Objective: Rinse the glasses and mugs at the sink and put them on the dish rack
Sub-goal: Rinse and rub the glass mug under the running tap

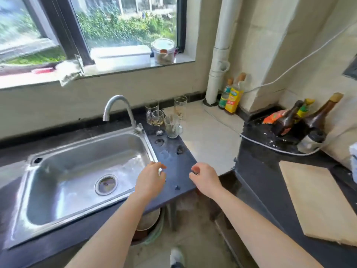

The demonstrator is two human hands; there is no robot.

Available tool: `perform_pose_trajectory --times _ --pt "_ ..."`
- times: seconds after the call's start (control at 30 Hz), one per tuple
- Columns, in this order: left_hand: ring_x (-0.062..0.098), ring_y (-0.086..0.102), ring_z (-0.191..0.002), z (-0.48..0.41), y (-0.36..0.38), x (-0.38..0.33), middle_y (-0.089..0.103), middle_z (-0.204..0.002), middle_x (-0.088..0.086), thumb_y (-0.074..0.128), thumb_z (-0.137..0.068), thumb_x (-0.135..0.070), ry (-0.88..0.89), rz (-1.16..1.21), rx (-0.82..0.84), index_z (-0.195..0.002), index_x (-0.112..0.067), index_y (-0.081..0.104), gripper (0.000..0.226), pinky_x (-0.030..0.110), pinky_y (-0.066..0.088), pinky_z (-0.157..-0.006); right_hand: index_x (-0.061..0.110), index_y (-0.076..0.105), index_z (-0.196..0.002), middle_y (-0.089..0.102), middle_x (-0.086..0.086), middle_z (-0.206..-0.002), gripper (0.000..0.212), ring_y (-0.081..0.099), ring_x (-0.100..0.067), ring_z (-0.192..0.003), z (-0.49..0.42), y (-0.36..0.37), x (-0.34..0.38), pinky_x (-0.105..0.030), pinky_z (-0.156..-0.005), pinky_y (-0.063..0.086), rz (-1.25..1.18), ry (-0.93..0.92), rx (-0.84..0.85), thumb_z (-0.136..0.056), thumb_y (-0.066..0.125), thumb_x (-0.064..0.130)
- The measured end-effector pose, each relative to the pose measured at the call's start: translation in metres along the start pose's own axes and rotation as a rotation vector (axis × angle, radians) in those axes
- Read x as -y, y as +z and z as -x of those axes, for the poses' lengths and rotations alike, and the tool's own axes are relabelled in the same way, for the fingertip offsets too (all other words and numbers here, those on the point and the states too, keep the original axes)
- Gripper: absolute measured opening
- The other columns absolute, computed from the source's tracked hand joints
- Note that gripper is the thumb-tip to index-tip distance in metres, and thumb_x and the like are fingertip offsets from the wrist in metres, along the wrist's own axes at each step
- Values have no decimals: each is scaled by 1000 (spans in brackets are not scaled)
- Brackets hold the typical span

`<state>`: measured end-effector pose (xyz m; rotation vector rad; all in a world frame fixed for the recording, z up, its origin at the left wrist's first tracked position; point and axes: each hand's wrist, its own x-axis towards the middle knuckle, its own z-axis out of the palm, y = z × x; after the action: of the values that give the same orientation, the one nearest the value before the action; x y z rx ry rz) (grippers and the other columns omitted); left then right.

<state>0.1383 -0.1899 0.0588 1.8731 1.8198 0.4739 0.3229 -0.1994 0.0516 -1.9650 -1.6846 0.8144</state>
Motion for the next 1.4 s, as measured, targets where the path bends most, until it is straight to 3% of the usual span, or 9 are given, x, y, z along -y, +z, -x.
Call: perform_pose_trajectory --times 0.2,0.33,0.57,0.73,0.93,1.07,1.2,1.33,1.4 --pt "20 53 -117 -91 -20 32 57 -128 2 45 -94 -17 -41 25 3 -123 -20 59 33 29 38 -94 11 59 -101 61 -8 -107 15 56 -25 -91 -115 18 42 -32 -81 46 31 23 -13 -88 55 19" --pt "18 49 -124 -154 -15 34 49 -142 -2 40 -97 -18 -48 149 89 -139 -23 45 42 27 37 -96 11 49 -127 50 -10 -127 36 53 -29 -112 -193 24 55 -34 -93 41 63 115 -49 -93 51 19" --pt "14 33 -139 -235 4 28 28 -155 -4 40 -96 -16 19 338 192 -149 -36 23 58 28 33 -109 10 53 -120 50 -10 -119 27 54 -30 -108 -266 41 45 -32 -87 40 106 164 -12 -96 50 21" --pt "9 26 -142 -247 7 32 26 -156 -9 46 -96 -18 36 379 257 -149 -31 25 59 27 26 -114 14 50 -86 56 -3 -85 13 52 -24 -81 -267 40 40 -31 -66 35 68 103 -16 -97 50 20" --pt "4 41 -129 -216 -5 58 36 -148 -15 67 -85 -24 -59 576 263 -151 -30 15 84 19 35 -96 12 55 -87 60 -2 -81 15 54 -22 -76 -223 35 56 -33 -63 38 115 7 12 -97 52 23" --pt "-3 34 -133 -186 -20 103 35 -147 -22 81 -68 -29 -105 702 227 -149 -38 19 102 24 32 -105 17 60 -85 61 3 -74 11 55 -13 -68 -196 52 86 -28 -65 44 22 -96 93 -93 59 24" --pt "-7 34 -129 -172 -51 161 39 -140 -24 86 -62 -33 -111 673 180 -141 -50 28 100 23 30 -104 21 59 -80 55 9 -65 13 48 1 -54 -180 91 125 -13 -55 38 -114 -127 239 -92 61 24" --pt "2 41 -124 -171 -75 211 50 -129 -11 87 -56 -39 -119 602 149 -131 -46 44 86 28 36 -106 14 63 -81 58 7 -69 9 49 1 -59 -176 138 157 -14 -60 40 -236 -134 316 -90 65 17" --pt "4 40 -124 -170 -82 227 50 -128 -11 88 -56 -34 -129 584 134 -129 -43 46 84 16 34 -100 13 63 -80 59 4 -70 9 52 -3 -63 -176 153 168 -19 -64 44 -290 -113 354 -89 66 13"
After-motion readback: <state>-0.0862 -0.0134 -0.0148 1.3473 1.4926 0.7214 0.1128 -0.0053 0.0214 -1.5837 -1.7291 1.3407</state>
